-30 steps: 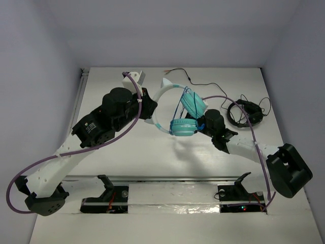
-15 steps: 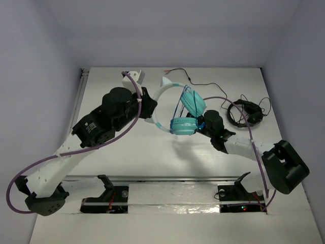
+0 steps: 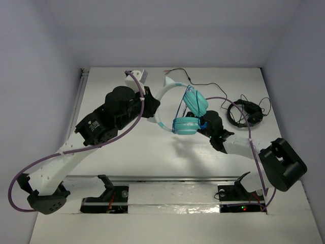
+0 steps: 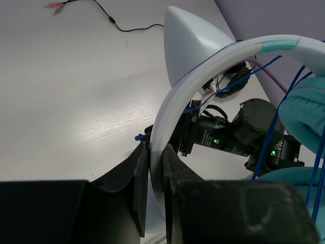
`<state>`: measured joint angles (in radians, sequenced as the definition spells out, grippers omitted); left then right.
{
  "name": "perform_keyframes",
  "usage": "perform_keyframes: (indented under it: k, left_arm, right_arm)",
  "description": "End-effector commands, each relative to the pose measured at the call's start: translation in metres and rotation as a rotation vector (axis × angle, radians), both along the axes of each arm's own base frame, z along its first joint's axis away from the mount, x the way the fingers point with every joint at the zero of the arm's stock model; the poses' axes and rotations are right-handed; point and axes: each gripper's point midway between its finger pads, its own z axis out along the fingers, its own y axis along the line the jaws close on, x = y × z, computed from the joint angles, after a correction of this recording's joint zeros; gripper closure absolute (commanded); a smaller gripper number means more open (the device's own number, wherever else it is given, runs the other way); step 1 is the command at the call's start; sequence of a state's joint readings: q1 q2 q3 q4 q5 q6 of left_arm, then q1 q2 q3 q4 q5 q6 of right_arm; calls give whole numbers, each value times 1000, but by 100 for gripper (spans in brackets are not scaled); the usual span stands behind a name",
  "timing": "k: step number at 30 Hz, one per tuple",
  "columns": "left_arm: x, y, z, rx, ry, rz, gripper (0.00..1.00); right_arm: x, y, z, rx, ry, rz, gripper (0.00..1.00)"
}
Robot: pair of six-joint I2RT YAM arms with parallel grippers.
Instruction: Wrap the headphones
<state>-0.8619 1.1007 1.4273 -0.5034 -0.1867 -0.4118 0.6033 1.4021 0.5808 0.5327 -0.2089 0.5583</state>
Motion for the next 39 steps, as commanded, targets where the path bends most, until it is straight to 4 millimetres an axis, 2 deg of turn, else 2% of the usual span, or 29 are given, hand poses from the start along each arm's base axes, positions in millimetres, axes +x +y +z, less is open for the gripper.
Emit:
perform_keyframes:
  k: [1,6,9,10,11,13,14,16,17,19,24,29,32,33,35,36,38,39]
  left_arm:
    - [0,-2,66,-196,-110,3,100]
    - [9,5,68,-185,-122,72,100]
    - [24,6,65,-182,-125,142,100]
    - [35,9,61,-171,-127,199,100]
    - [46,14,59,-174,-136,256,100]
    - [63,14,49,-165,-129,307,100]
    - [74,20,45,-167,-128,342,100]
    - [94,20,30,-175,-111,380,100]
    - [106,28,28,-185,-117,417,100]
    - [123,34,13,-172,-95,466,100]
    - [142,42,0,-157,-93,532,100]
    - [148,49,-38,-102,-69,592,100]
    - [148,49,-71,-70,-30,600,100]
    - [145,47,-90,-51,-5,598,100]
    - [141,44,-108,-40,18,588,100]
    - [139,44,-125,-25,37,586,100]
    - [133,43,-140,-13,59,583,100]
    - [128,41,-155,12,79,575,100]
  right_arm:
    - [15,5,24,43,-78,-21,55]
    - [8,9,21,71,-37,6,77]
    - [-2,8,18,94,8,0,90]
    - [-9,10,24,111,13,7,93]
    - [-19,11,19,127,53,10,97]
    - [-36,18,26,163,69,42,98]
    - [-43,20,26,170,86,50,99]
    - [-59,25,25,181,110,62,100]
    - [-70,31,31,194,109,73,100]
    - [-83,34,31,203,116,87,100]
    - [-109,47,33,252,154,126,100]
    - [-118,58,48,302,161,178,100]
    - [-119,64,68,354,158,199,100]
    - [-118,67,77,381,164,205,100]
    - [-118,70,91,421,154,216,100]
    - [-118,71,97,445,159,215,100]
    - [-115,72,113,487,140,210,100]
    - [-111,72,117,502,136,191,100]
